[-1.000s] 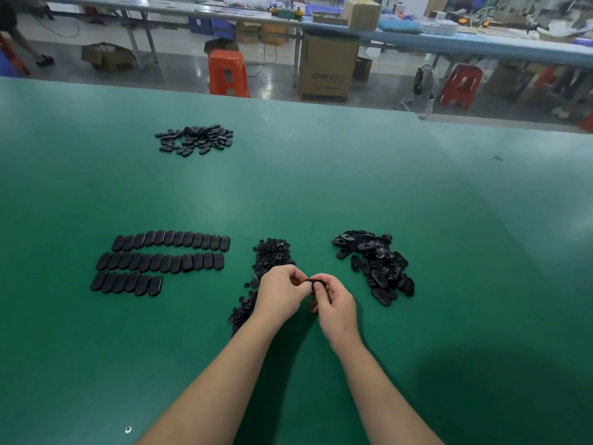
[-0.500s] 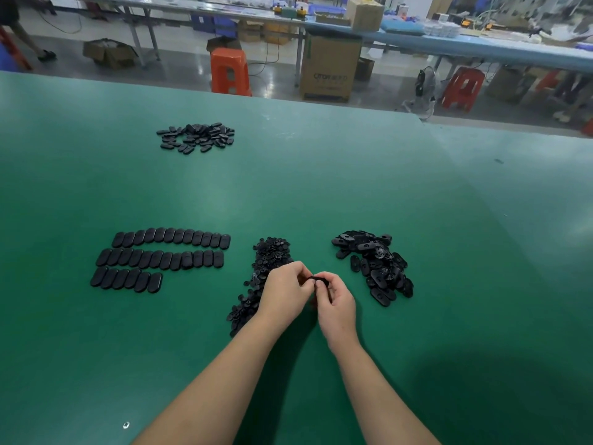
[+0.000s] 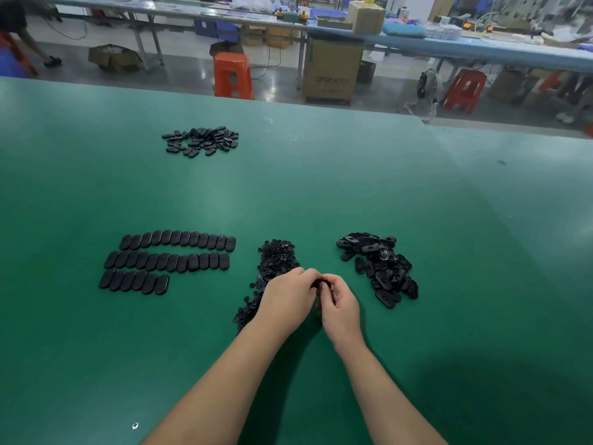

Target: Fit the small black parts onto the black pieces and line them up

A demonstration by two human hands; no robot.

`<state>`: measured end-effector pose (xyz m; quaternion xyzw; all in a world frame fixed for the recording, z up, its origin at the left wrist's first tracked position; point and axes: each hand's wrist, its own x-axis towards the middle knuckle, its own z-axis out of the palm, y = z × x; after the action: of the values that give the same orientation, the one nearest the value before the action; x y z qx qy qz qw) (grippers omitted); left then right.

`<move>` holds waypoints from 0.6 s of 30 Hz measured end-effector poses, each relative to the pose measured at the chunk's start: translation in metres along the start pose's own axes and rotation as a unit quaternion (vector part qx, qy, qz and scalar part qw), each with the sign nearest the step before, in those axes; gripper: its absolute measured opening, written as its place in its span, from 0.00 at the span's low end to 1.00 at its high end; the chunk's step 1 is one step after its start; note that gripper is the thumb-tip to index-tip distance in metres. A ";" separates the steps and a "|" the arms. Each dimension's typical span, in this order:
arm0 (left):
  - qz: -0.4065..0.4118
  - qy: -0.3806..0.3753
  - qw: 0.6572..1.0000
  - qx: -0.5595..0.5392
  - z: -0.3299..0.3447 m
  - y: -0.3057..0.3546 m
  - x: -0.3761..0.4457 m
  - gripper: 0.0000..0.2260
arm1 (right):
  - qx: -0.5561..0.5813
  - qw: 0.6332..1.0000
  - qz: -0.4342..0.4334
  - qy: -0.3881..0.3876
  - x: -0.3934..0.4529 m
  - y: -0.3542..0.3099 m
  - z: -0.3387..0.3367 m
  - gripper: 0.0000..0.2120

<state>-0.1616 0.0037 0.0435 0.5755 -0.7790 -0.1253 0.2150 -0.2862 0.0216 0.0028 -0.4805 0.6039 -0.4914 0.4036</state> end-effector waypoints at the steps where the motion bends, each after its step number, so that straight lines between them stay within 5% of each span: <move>1: 0.006 0.005 0.999 0.033 -0.001 -0.002 -0.002 0.10 | 0.002 1.000 0.001 0.000 -0.001 -0.001 0.000 0.09; 4: -0.038 0.054 0.996 0.059 -0.011 -0.016 -0.012 0.08 | 0.031 0.999 0.013 0.011 -0.003 -0.005 0.000 0.09; 11: -0.329 0.130 0.934 0.051 -0.039 -0.111 -0.064 0.05 | 0.007 1.000 0.019 0.004 -0.007 -0.008 0.000 0.08; 18: -0.331 0.138 0.928 0.105 -0.047 -0.128 -0.084 0.11 | -0.015 1.000 0.015 0.009 -0.009 -0.009 0.000 0.07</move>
<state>-0.0103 0.0463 0.0120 0.8313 -0.5159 -0.0264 0.2051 -0.2829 0.0296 0.0117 -0.4731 0.6219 -0.4806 0.3980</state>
